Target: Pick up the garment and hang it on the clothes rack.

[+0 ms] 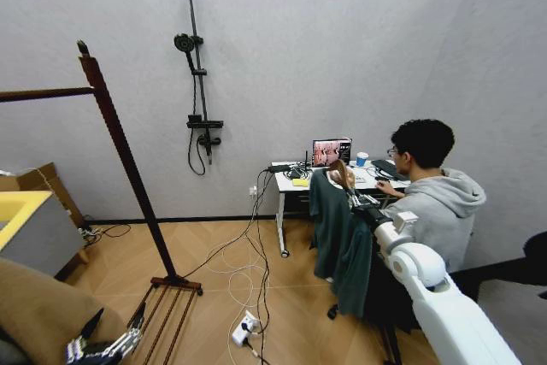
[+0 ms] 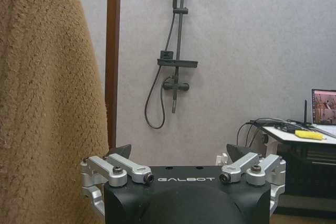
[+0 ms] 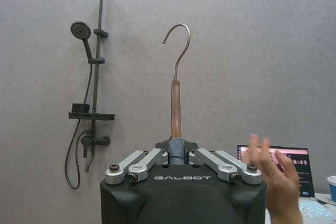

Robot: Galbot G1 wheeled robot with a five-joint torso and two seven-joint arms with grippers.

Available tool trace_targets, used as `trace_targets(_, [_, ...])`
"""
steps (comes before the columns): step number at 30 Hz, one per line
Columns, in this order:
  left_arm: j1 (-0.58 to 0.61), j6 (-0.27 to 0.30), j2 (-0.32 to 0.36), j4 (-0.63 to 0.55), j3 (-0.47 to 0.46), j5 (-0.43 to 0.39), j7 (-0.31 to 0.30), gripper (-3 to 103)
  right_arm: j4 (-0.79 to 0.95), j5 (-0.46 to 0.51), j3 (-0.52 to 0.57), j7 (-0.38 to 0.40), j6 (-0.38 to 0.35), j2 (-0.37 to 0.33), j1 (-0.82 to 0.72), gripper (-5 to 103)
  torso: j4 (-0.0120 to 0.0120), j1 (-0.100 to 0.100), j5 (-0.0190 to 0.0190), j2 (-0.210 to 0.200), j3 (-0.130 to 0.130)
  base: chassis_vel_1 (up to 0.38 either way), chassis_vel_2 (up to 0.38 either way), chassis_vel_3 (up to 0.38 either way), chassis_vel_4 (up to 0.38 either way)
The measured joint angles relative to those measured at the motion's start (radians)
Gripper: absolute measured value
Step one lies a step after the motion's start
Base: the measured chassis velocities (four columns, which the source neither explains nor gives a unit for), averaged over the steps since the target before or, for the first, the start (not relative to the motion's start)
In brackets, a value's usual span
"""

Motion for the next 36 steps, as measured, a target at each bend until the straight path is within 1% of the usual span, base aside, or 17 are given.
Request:
trace_targets(4, [0.0,0.0,0.0,0.0,0.0,0.0,0.0,100,0.059,0.018,0.002,-0.001,-0.02,-0.009,0.0,12,0.0,0.0,0.0001,0.0,0.0,0.0,0.0,0.0,0.0])
trace_targets(5, [0.0,0.0,0.0,0.0,0.0,0.0,0.0,100,0.092,0.042,0.001,-0.001,-0.036,-0.015,-0.002,12,0.0,0.0,0.0001,0.0,0.0,0.0,0.0,0.0,0.0])
trace_targets(6, [0.0,0.0,0.0,0.0,0.0,0.0,0.0,100,0.092,0.042,0.001,-0.001,-0.036,-0.015,-0.002,12,0.0,0.0,0.0001,0.0,0.0,0.0,0.0,0.0,0.0])
trace_targets(7, [0.0,0.0,0.0,0.0,0.0,0.0,0.0,100,0.117,0.07,-0.001,-0.001,-0.047,-0.021,-0.003,12,0.0,0.0,0.0,0.0,0.0,0.0,0.0,0.0,0.0])
trace_targets(8, [0.0,0.0,0.0,0.0,0.0,0.0,0.0,100,0.117,0.07,-0.001,-0.001,-0.047,-0.021,-0.003,12,0.0,0.0,0.0,0.0,0.0,0.0,0.0,0.0,0.0])
trace_targets(10, [0.0,0.0,0.0,0.0,0.0,0.0,0.0,100,0.147,0.116,-0.008,-0.001,-0.069,-0.032,-0.003,12,0.0,0.0,0.0001,0.0,0.0,0.0,0.0,0.0,0.0])
trace_targets(13, [0.0,0.0,0.0,0.0,0.0,0.0,0.0,100,0.151,0.134,-0.012,-0.001,-0.075,-0.039,0.0,12,0.0,0.0,0.0002,0.0,0.0,0.0,0.0,0.0,0.0])
trace_targets(23, [0.0,0.0,0.0,0.0,0.0,0.0,0.0,100,0.146,0.15,-0.013,-0.012,-0.075,-0.04,-0.003,12,-0.0002,0.0,0.0003,0.0,0.0,0.017,0.017,0.009,0.011])
trace_targets(36, [0.0,0.0,0.0,0.0,0.0,0.0,0.0,100,0.148,0.175,-0.013,-0.024,-0.072,-0.04,0.003,12,0.0,0.0,0.0002,0.0,0.0,0.073,0.076,0.075,0.073])
